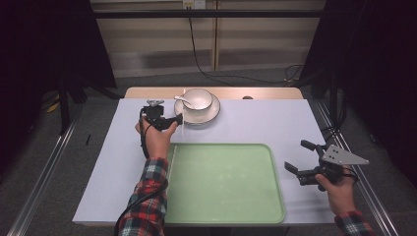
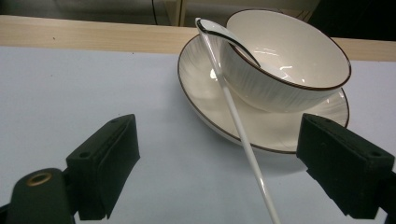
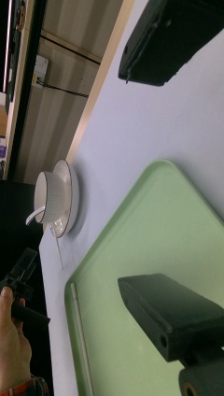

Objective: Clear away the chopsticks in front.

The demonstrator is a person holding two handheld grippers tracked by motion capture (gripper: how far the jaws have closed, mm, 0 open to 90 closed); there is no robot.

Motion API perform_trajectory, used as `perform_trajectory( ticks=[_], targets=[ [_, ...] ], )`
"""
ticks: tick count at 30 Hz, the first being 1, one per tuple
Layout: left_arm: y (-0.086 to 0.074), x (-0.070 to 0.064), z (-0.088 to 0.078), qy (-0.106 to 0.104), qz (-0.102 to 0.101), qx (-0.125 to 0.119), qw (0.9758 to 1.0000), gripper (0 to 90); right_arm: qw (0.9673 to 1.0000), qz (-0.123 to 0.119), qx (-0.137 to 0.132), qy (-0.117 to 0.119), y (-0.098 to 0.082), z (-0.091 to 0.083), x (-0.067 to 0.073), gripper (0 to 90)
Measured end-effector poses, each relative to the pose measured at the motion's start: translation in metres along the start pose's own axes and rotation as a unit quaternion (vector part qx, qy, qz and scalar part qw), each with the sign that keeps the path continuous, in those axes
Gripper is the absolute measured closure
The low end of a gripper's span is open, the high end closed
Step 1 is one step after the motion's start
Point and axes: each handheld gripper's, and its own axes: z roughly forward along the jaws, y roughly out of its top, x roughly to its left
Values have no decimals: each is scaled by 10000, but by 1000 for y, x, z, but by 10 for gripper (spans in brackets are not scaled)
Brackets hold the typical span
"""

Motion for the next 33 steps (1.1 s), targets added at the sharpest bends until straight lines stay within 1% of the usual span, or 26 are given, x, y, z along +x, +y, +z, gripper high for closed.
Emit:
perform_trajectory(
  ticks=[3, 5, 8, 13, 15, 18, 20, 22, 23, 24, 26, 27, 30, 31, 32, 33],
  targets=[
    [3, 1, 5, 3, 21, 47, 10000, 129, 10000, -9, 0, 7, 0, 0, 0, 16],
    [6, 1, 9, -2, 13, 5, 10000, 123, 10000, -24, -4, 9, 0, 0, 0, 16],
    [10, 0, 13, -4, 89, 26, 10000, 115, 10000, -15, -4, 1, 0, 0, 0, 16],
    [16, 1, 20, -12, 92, 54, 9999, 99, 10000, 5, -15, -3, 0, 0, 0, 16],
    [18, 1, 23, 6, 142, 54, 9999, 96, 10000, 2, -7, -2, 0, 0, 0, 16],
    [19, 0, 27, 32, 152, 42, 9999, 92, 10000, 14, -37, -72, 0, 0, 0, 16],
    [20, 1, 30, 12, 152, 112, 9998, 99, 10000, 20, -53, -75, 0, 0, 0, 16],
    [21, -1, 32, 22, 178, 81, 9998, 106, 10000, 14, -37, -83, 0, 0, 0, 16],
    [21, -1, 34, 16, 235, 108, 9997, 106, 10000, 14, -37, -83, 0, 0, 0, 16],
    [21, -2, 35, 24, 199, 93, 9998, 113, 10000, 13, -36, -85, 0, 0, 0, 16],
    [21, -3, 38, 2, 254, 101, 9996, 116, 10000, 17, -50, -73, 0, 1, 0, 16],
    [21, -3, 39, -4, 271, 118, 9996, 146, 10000, 19, -51, -72, 0, 1, 0, 16],
    [21, -2, 43, 20, 329, 155, 9993, 163, 9999, 18, -63, -79, 0, 1, 0, 16],
    [21, -3, 44, 42, 355, 161, 9992, 196, 9999, -8, -78, -113, 0, 0, -1, 16],
    [21, -3, 45, 68, 389, 180, 9991, 196, 9999, -8, -78, -113, 0, 0, -1, 16],
    [21, -2, 46, 55, 401, 195, 9990, 221, 9999, -10, -70, -107, 0, 0, -1, 16]
  ],
)
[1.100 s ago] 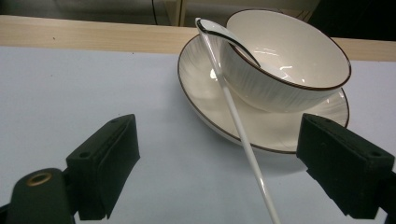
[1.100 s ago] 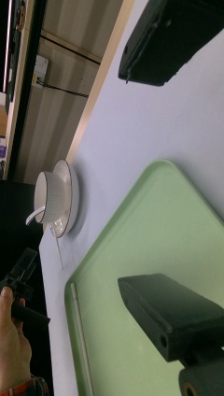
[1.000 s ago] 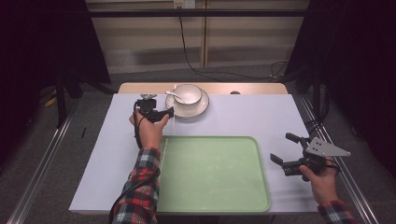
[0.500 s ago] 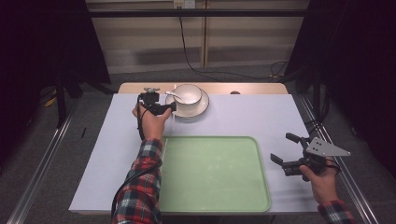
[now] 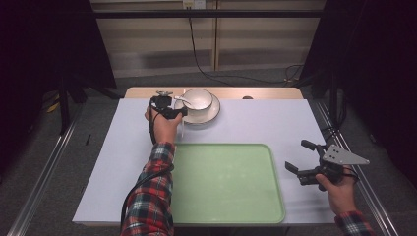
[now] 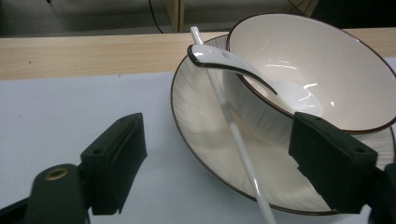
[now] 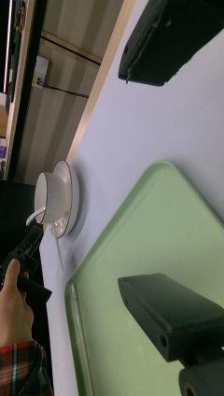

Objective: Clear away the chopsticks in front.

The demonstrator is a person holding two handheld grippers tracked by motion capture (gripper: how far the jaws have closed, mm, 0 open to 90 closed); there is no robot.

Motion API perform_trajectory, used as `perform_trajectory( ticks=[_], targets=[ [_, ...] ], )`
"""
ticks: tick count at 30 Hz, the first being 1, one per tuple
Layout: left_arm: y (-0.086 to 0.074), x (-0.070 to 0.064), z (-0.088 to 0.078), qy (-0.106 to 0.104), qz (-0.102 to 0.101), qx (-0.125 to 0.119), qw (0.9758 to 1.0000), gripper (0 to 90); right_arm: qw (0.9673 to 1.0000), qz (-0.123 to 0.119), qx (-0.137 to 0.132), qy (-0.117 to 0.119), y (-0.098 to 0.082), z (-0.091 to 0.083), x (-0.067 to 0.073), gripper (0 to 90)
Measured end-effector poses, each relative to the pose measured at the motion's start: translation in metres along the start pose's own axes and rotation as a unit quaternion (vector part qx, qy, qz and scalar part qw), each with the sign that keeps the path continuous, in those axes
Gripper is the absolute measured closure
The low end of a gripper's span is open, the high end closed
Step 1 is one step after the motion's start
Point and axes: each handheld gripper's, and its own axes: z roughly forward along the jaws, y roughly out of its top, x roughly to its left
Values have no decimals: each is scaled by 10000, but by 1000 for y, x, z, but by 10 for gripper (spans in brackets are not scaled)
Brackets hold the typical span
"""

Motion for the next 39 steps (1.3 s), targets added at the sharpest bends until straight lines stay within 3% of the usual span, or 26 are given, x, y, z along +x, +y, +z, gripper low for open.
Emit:
perform_trajectory(
  ticks=[3, 4, 15, 18, 19, 24, 26, 30, 39],
  targets=[
    [0, -1, 3, -17, 6, 4, 10000, 274, 10000, 13, 7, 6, 0, 0, 0, 16],
    [-1, -2, 4, -18, 16, 39, 10000, 298, 9999, 10, 70, 105, 0, -1, -1, 16],
    [-5, -1, 12, -107, 86, 325, 9994, 479, 9999, 15, 67, 107, 0, 0, -1, 16],
    [-7, -2, 16, -104, 24, 318, 9994, 541, 9999, 12, 61, 103, 0, -1, -1, 16],
    [-7, -3, 17, -79, 39, 308, 9995, 546, 10000, -25, 26, -1, 0, 0, -1, 16],
    [-6, -2, 17, 15, 106, 431, 9990, 600, 10000, -8, 21, -7, -1, 0, -1, 16],
    [-5, -1, 15, 45, 14, 575, 9983, 669, 9999, -4, 84, 104, -1, -1, -2, 16],
    [-5, 0, 15, 94, -74, 674, 9977, 711, 9999, -6, 68, 85, 0, 0, -1, 16],
    [-4, 0, 15, 183, -570, 678, 9959, 783, 9999, -15, 66, 85, -1, -1, -2, 16]
  ],
)
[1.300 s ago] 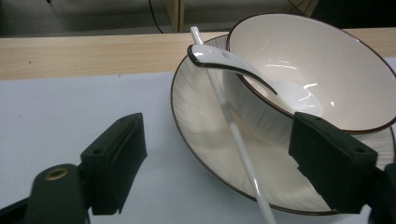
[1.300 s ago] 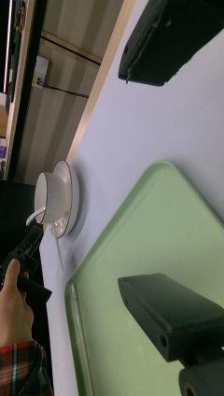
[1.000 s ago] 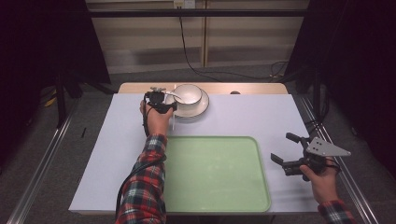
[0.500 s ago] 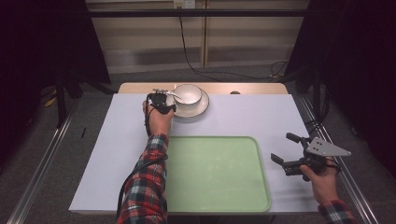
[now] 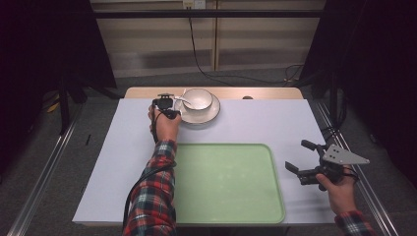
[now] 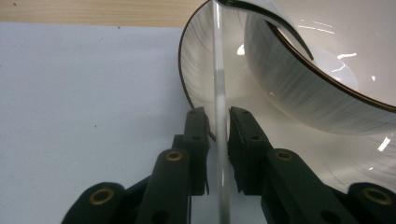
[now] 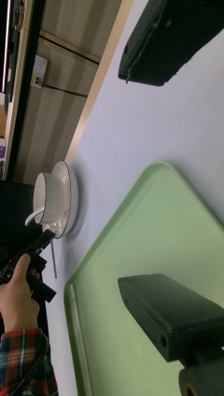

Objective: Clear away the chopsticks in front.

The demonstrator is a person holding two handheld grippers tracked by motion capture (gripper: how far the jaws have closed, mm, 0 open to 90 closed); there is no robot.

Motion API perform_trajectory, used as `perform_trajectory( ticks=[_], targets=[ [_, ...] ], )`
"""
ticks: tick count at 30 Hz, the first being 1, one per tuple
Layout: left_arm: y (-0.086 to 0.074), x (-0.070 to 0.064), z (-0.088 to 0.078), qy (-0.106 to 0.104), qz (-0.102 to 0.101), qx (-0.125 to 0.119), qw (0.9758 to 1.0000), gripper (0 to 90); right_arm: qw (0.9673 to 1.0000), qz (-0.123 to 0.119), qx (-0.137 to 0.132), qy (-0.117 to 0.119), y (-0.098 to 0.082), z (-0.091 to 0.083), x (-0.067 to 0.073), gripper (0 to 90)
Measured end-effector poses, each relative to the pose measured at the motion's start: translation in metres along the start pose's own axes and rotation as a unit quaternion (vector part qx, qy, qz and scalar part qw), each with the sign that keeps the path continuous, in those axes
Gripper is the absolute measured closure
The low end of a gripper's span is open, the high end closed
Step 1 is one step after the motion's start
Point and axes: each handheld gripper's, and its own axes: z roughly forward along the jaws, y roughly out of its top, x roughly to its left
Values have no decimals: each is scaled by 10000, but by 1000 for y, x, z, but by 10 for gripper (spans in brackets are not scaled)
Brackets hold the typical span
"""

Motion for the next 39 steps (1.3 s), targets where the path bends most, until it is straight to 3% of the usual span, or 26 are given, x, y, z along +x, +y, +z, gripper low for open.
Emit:
perform_trajectory(
  ticks=[1, 3, 6, 13, 28, 30, 35, 39],
  targets=[
    [0, 1, -1, -12, -1, 30, 10000, 793, 10000, 13, -20, -21, 0, 0, 0, 16],
    [1, 2, -1, -44, -189, 7, 9998, 811, 10000, 6, -45, -68, 0, 1, 1, 16],
    [3, 0, -3, -18, -192, 9, 9998, 854, 10000, 37, -3, -6, 0, 0, 0, 16],
    [1, -2, -5, -38, -322, 29, 9995, 856, 10000, 25, -67, -43, 0, 0, 0, 16],
    [-4, -8, -11, -144, -195, 87, 9997, 834, 10000, 34, -45, -41, 1, -1, 0, 16],
    [-4, -8, -14, -88, -121, 200, 9997, 837, 10000, 31, -68, -47, 1, 0, 1, 16],
    [-11, -1, -14, -143, -285, 222, 9992, 826, 10000, 9, -30, -10, 1, 0, 1, 16],
    [-13, 1, -13, -127, -250, 270, 9992, 854, 9999, 34, -75, -65, 2, 0, 2, 16]
  ],
)
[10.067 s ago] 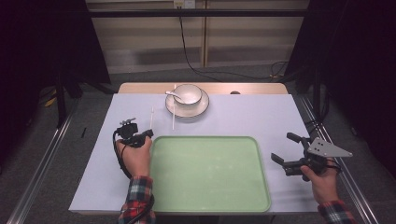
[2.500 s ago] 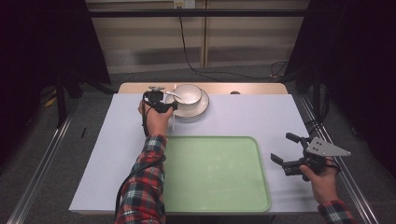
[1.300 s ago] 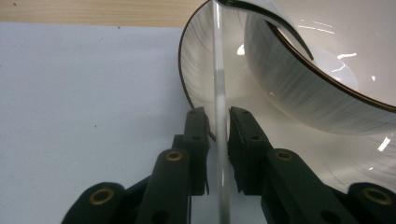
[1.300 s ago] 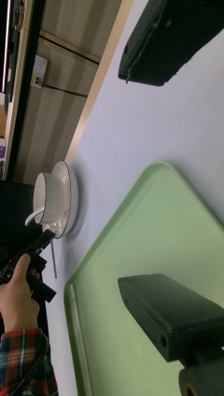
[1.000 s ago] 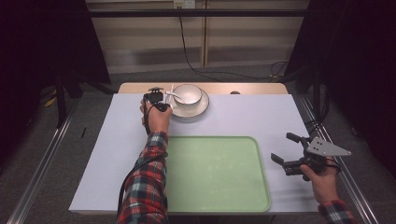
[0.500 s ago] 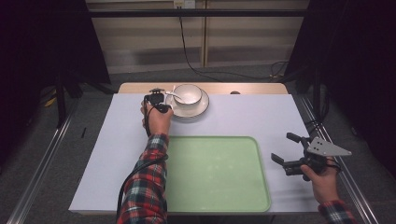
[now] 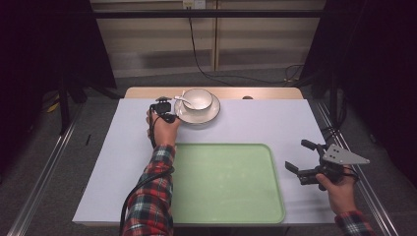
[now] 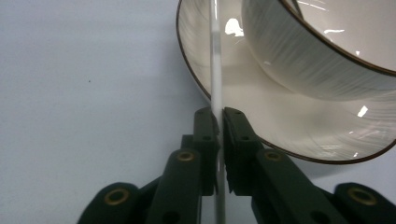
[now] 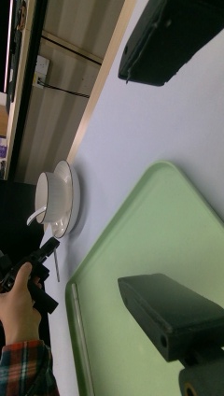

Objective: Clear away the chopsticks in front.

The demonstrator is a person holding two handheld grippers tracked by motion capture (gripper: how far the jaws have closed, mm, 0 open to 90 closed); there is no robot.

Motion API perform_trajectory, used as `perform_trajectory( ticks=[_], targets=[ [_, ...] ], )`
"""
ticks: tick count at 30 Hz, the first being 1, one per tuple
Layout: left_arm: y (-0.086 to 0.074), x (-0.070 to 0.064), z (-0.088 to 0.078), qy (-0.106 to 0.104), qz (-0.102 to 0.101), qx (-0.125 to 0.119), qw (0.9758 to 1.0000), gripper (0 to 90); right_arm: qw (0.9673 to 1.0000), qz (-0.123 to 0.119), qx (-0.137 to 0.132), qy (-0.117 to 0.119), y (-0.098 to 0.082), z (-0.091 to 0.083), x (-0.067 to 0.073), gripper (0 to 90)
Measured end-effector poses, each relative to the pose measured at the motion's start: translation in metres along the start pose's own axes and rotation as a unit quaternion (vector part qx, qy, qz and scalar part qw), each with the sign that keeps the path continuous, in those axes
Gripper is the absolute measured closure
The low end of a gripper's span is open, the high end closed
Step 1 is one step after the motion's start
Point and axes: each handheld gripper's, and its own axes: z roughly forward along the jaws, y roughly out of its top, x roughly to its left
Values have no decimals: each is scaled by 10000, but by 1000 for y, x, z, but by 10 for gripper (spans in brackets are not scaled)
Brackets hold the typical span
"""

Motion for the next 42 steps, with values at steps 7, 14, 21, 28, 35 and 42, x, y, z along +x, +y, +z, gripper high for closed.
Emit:
perform_trajectory(
  ticks=[7, 14, 21, 28, 35, 42],
  targets=[
    [1, -2, -6, 86, -208, 31, 9997, 858, 10000, -12, 52, 75, 0, 0, -1, 16],
    [-4, 3, -24, 34, -365, -88, 9993, 859, 9999, -62, 40, 106, 0, -1, -2, 16],
    [-17, 10, -43, -16, -483, -247, 9985, 859, 10000, 12, 30, 76, 0, -1, -1, 16],
    [-29, 9, -64, 55, -441, -308, 9985, 859, 9999, -32, 59, 107, -1, -1, -2, 16],
    [-44, 8, -79, 37, -461, -360, 9983, 859, 10000, 2, -9, 39, 0, -1, 0, 16],
    [-58, 13, -86, 49, -581, -344, 9977, 859, 10000, 0, 26, 81, 0, -1, -1, 16]
  ],
)
